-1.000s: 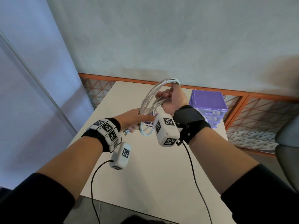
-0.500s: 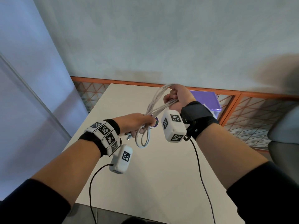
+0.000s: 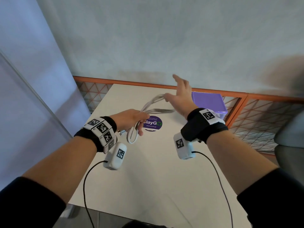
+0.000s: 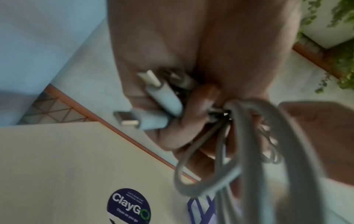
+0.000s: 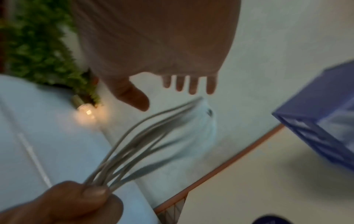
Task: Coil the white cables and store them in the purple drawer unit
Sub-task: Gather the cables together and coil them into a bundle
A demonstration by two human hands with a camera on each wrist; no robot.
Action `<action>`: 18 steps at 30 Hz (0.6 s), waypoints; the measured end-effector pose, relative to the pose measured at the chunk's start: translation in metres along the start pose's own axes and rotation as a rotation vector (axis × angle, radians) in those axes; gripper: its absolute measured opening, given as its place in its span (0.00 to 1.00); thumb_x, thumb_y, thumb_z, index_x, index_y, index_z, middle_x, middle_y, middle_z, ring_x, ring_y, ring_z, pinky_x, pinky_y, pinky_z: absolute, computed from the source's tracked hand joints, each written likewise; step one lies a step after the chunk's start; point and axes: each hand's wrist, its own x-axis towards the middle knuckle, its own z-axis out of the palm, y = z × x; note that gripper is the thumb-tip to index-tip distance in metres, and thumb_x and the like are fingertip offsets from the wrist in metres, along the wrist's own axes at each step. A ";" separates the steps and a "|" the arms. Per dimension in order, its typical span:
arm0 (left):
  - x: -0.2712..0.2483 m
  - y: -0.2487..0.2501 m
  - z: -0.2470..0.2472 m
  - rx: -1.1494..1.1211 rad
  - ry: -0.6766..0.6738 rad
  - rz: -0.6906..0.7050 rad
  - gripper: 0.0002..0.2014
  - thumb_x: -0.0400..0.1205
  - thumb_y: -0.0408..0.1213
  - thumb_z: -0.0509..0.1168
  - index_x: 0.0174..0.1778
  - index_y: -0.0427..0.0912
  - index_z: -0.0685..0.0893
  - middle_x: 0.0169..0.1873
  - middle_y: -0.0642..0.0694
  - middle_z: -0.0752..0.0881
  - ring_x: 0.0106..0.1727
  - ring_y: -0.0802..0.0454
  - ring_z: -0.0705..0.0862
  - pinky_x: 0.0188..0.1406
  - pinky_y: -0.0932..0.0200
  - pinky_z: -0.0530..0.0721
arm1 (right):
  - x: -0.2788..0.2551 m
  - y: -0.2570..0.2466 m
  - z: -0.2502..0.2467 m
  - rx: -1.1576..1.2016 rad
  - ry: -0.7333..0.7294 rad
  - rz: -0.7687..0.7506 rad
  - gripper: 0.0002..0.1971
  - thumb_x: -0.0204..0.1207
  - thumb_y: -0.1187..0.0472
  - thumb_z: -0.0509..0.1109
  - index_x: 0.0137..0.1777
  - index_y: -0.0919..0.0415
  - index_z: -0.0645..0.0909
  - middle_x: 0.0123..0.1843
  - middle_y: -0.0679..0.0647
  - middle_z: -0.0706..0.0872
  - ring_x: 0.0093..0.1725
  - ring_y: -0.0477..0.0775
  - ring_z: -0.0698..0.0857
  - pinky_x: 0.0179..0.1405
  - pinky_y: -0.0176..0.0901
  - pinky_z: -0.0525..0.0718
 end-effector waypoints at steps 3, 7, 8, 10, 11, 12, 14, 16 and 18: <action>0.000 -0.004 0.003 0.075 -0.018 -0.011 0.21 0.84 0.50 0.55 0.28 0.43 0.71 0.19 0.50 0.78 0.28 0.52 0.87 0.38 0.54 0.73 | -0.010 -0.012 0.001 -0.415 -0.347 -0.264 0.47 0.58 0.43 0.65 0.82 0.40 0.57 0.84 0.47 0.58 0.83 0.54 0.53 0.82 0.63 0.45; 0.001 -0.005 0.001 0.046 -0.007 0.051 0.21 0.84 0.49 0.58 0.27 0.42 0.71 0.18 0.49 0.76 0.22 0.55 0.81 0.34 0.59 0.75 | -0.008 -0.002 0.010 -0.766 -0.557 -0.252 0.32 0.63 0.41 0.75 0.68 0.43 0.72 0.67 0.44 0.80 0.73 0.50 0.74 0.79 0.61 0.51; 0.001 -0.005 -0.001 0.063 0.021 0.072 0.23 0.83 0.51 0.58 0.25 0.42 0.71 0.19 0.47 0.77 0.21 0.56 0.79 0.32 0.62 0.75 | -0.008 0.000 0.012 -0.720 -0.493 -0.248 0.22 0.66 0.44 0.74 0.58 0.46 0.76 0.57 0.45 0.84 0.65 0.52 0.81 0.74 0.55 0.64; 0.001 -0.004 -0.003 0.066 0.085 0.132 0.26 0.83 0.58 0.57 0.26 0.42 0.73 0.19 0.46 0.78 0.22 0.54 0.75 0.33 0.65 0.75 | -0.009 0.002 0.015 -0.524 -0.408 -0.168 0.08 0.73 0.50 0.70 0.44 0.51 0.76 0.41 0.48 0.84 0.48 0.56 0.85 0.47 0.46 0.79; 0.001 -0.004 -0.003 0.021 0.106 0.158 0.26 0.83 0.60 0.55 0.29 0.42 0.75 0.20 0.47 0.77 0.24 0.53 0.75 0.36 0.62 0.76 | -0.010 0.003 0.017 -0.430 -0.389 -0.124 0.07 0.75 0.52 0.68 0.41 0.54 0.76 0.38 0.49 0.83 0.42 0.56 0.83 0.38 0.44 0.78; 0.000 -0.003 -0.003 -0.040 0.122 0.175 0.26 0.83 0.62 0.53 0.34 0.43 0.77 0.22 0.49 0.76 0.26 0.52 0.75 0.38 0.59 0.75 | -0.009 0.004 0.020 -0.372 -0.365 -0.105 0.08 0.77 0.53 0.67 0.41 0.57 0.77 0.37 0.51 0.83 0.40 0.56 0.82 0.36 0.44 0.77; 0.000 -0.001 0.000 -0.125 0.155 0.185 0.25 0.83 0.63 0.49 0.40 0.45 0.77 0.25 0.51 0.74 0.29 0.54 0.75 0.39 0.58 0.74 | -0.008 0.005 0.025 -0.320 -0.303 -0.105 0.09 0.79 0.56 0.65 0.46 0.62 0.81 0.40 0.55 0.86 0.40 0.56 0.83 0.40 0.47 0.78; 0.001 0.000 0.003 -0.167 0.170 0.182 0.25 0.83 0.63 0.47 0.42 0.45 0.75 0.28 0.51 0.73 0.32 0.55 0.76 0.37 0.61 0.74 | -0.008 0.006 0.028 -0.209 -0.290 -0.071 0.08 0.80 0.58 0.65 0.49 0.62 0.82 0.39 0.55 0.88 0.37 0.54 0.84 0.38 0.45 0.79; 0.001 0.001 0.004 -0.202 0.170 0.184 0.25 0.83 0.63 0.47 0.43 0.44 0.75 0.32 0.50 0.76 0.35 0.54 0.76 0.36 0.61 0.73 | -0.008 0.008 0.029 -0.031 -0.288 0.003 0.06 0.80 0.57 0.69 0.50 0.60 0.80 0.32 0.53 0.84 0.28 0.52 0.82 0.28 0.40 0.79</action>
